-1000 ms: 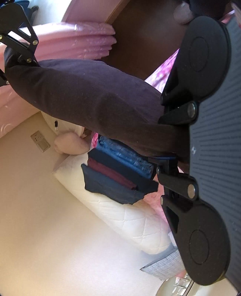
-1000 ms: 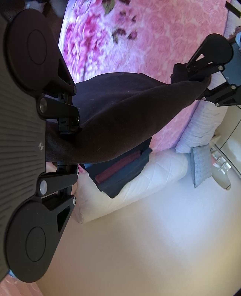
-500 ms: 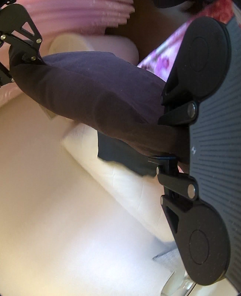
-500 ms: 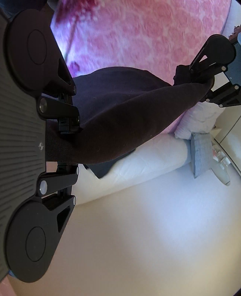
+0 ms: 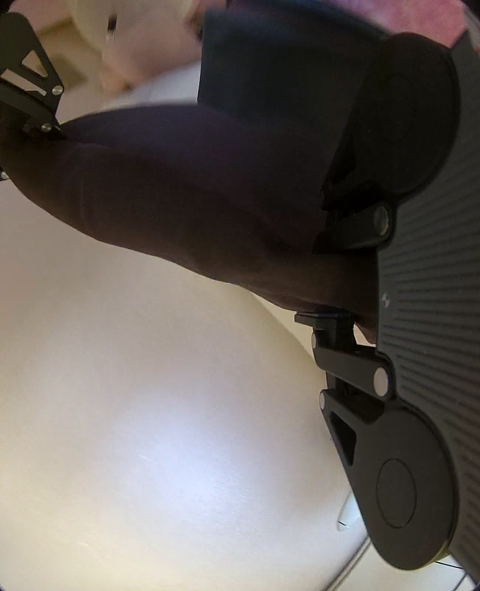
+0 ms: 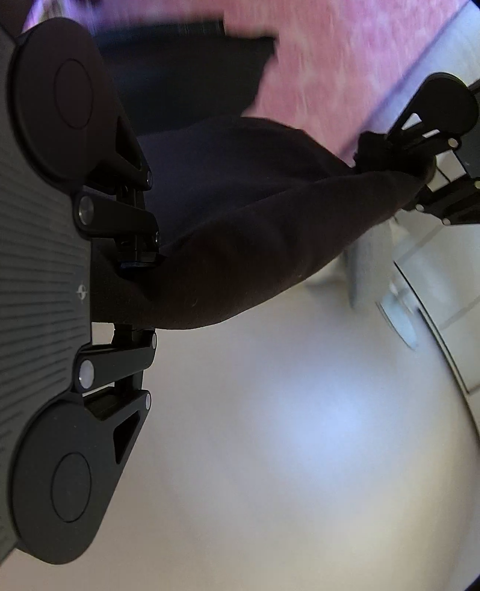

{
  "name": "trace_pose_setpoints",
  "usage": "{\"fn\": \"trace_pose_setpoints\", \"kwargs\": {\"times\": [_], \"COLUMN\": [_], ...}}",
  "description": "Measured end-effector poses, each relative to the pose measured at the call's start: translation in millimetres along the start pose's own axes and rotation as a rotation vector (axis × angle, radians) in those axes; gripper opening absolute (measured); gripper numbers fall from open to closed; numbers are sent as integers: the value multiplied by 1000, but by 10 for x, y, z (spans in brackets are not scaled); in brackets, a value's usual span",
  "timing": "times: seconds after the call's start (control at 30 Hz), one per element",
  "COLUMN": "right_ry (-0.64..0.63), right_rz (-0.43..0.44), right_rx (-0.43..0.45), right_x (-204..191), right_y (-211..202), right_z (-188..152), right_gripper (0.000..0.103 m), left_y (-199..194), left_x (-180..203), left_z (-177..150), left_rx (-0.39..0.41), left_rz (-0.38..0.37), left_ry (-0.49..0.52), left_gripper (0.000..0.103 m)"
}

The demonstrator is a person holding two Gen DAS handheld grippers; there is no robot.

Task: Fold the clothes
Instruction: 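Lower the shirt onto the top of the clothes stack with both grippers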

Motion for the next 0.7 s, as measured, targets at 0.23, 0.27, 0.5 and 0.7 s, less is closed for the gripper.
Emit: {"fn": "trace_pose_setpoints", "kwargs": {"times": [0.23,0.27,0.5,0.7], "right_ry": [4,-2,-28,-2], "right_rz": [187,240,332,322], "right_rx": [-48,-75,-124,-163], "right_x": [-763,-990,-1635,-1471], "right_y": [822,930,1040,970], "right_z": [-578,-698,-1158,-1321], "right_gripper": [21,20,35,7], "left_y": [840,957,849,793], "left_x": [1164,1430,1662,1612], "left_z": [-824,-998,-1377,-1386], "left_rx": [-264,-321,-339,-292], "left_rz": [-226,-277,-252,-246], "left_ry": [-20,-17,-64,27], "left_gripper": [13,16,24,14]}}
Point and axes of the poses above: each gripper's, at about its wrist camera, not at the fingertips, and y roughly the way its jaws point, x to its right, z to its top, the point moved 5 cm from there along y, roughly the way its jaws point, and after that the axes turned 2 degrees about -y, right-handed, at the moved point
